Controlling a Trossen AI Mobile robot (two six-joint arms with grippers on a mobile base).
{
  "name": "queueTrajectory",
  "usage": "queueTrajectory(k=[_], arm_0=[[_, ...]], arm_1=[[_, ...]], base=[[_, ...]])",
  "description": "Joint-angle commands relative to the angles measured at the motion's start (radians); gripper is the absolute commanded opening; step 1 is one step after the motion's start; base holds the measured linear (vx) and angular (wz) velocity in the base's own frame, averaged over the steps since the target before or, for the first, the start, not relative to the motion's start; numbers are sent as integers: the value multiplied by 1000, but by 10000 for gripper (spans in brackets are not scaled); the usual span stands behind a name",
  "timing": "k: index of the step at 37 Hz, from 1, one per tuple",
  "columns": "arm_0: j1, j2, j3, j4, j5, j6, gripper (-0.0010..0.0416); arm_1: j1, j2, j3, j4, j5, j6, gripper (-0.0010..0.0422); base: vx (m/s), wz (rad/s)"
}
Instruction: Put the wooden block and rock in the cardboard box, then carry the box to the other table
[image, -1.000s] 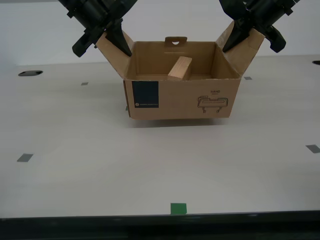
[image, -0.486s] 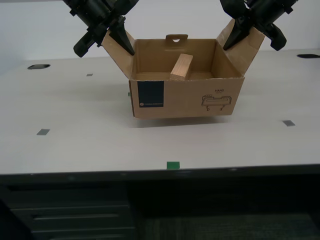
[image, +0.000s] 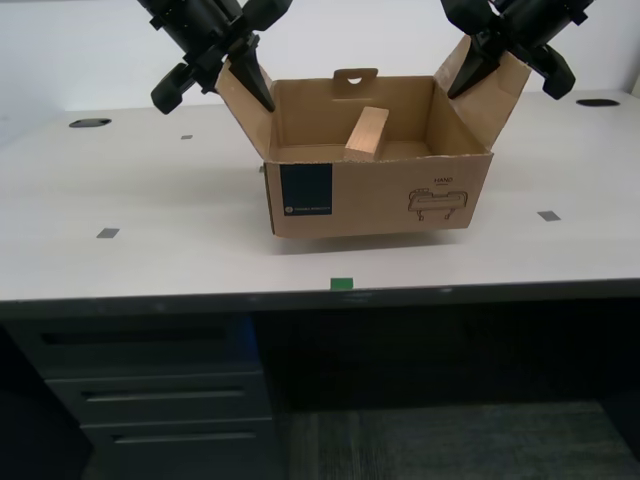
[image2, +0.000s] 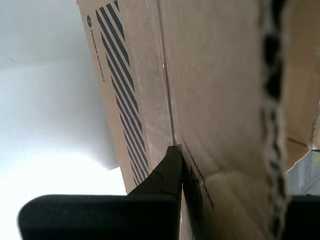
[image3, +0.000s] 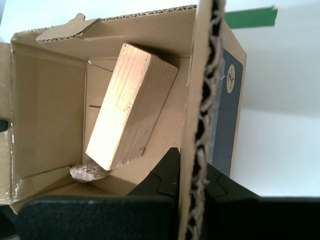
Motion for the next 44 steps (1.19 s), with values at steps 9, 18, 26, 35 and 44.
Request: queueTrajectory(k=[9,18,26,35,44], arm_0=[[4,-1,-4,3,-28,7,-1],[4,-1,-5,-2,-28,9,-1],[5,-1,-5,-5,-29,16,-1],[6,-1,-5,4,-28,23,-1],[6,0,-5,10,-28,36,-1]], arm_1=[[-6,-1,2,26,19,19,-1],[-6,-1,2,30,4,35,-1],[-6,-1,2,31,4,96,-1],[-6,-1,2,60,3,116,-1],[-5,-1,2,74,3,113,-1]], base=[[-154,-12],[-146,23],[-139,94],[-153,122],[-164,110]])
